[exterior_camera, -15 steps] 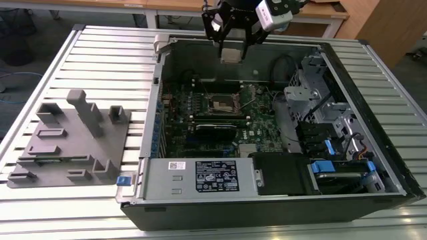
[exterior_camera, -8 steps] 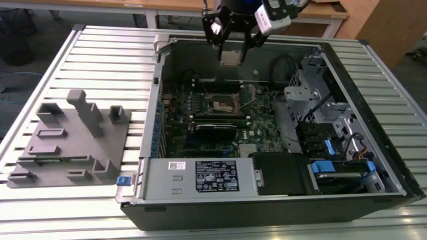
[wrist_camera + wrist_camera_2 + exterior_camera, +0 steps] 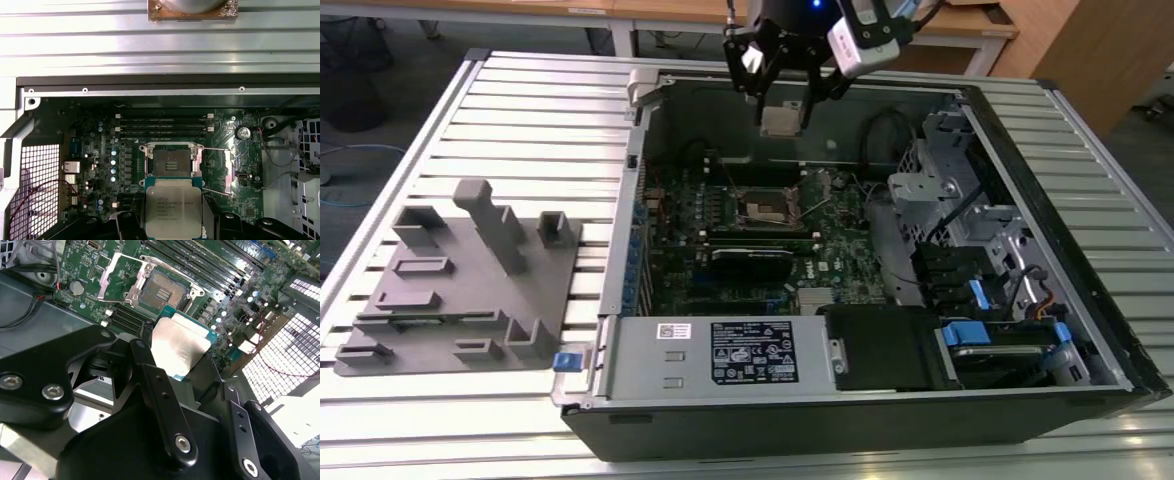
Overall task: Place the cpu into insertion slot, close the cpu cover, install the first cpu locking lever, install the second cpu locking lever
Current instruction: 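Place the cpu into insertion slot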
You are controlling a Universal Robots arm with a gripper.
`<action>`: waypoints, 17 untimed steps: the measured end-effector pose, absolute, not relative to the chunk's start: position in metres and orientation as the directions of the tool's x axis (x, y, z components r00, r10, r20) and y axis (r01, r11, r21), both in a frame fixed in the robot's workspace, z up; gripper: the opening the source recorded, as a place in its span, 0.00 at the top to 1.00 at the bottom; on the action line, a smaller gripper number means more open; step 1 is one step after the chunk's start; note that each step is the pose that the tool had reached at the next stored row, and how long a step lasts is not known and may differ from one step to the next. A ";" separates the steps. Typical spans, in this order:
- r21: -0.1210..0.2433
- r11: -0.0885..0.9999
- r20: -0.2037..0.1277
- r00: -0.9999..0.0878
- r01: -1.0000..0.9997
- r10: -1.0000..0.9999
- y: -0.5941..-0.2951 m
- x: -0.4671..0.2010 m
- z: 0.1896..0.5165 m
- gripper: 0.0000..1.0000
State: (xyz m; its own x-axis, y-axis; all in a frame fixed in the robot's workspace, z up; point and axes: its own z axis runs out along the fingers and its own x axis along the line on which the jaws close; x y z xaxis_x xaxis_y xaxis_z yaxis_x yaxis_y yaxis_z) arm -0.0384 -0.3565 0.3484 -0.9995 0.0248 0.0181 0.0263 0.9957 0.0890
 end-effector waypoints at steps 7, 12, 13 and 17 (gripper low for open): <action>0.089 0.996 0.018 -1.000 0.026 0.025 -0.356 -0.038 0.347 0.46; 0.089 0.996 0.018 -1.000 0.026 0.025 -0.356 -0.038 0.347 0.46; 0.089 0.996 0.018 -1.000 0.026 0.025 -0.356 -0.038 0.347 0.46; 0.089 0.996 0.018 -1.000 0.026 0.025 -0.356 -0.038 0.346 0.46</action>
